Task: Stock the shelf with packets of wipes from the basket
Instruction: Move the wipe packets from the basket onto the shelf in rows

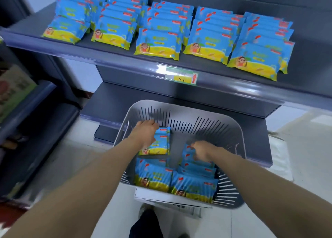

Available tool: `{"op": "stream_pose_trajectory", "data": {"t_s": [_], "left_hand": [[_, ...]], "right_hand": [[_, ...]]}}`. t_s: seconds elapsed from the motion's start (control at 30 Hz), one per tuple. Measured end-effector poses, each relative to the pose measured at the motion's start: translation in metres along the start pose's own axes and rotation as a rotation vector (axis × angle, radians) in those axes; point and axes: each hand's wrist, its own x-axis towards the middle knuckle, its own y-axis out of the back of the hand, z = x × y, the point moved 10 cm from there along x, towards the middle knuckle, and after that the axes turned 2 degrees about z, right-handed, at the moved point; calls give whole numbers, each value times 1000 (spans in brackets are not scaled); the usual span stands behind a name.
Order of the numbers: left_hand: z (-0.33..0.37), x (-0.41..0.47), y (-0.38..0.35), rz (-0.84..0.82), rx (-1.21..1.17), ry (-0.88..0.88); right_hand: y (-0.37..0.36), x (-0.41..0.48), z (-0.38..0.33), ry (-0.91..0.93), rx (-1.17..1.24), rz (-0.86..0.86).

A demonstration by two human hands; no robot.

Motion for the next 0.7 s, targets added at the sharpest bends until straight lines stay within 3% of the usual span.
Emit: {"op": "stream_pose_trajectory", "data": {"t_s": [0.2, 0.53, 0.7], "left_hand": [[1, 18, -49, -131, 51, 40], [2, 24, -84, -237, 254, 60], [15, 17, -72, -268, 182, -4]], "right_hand": [[-31, 17, 20, -56, -63, -80], [-37, 16, 27, -104, 0, -45], [-9, -4, 17, -71, -81, 0]]}}
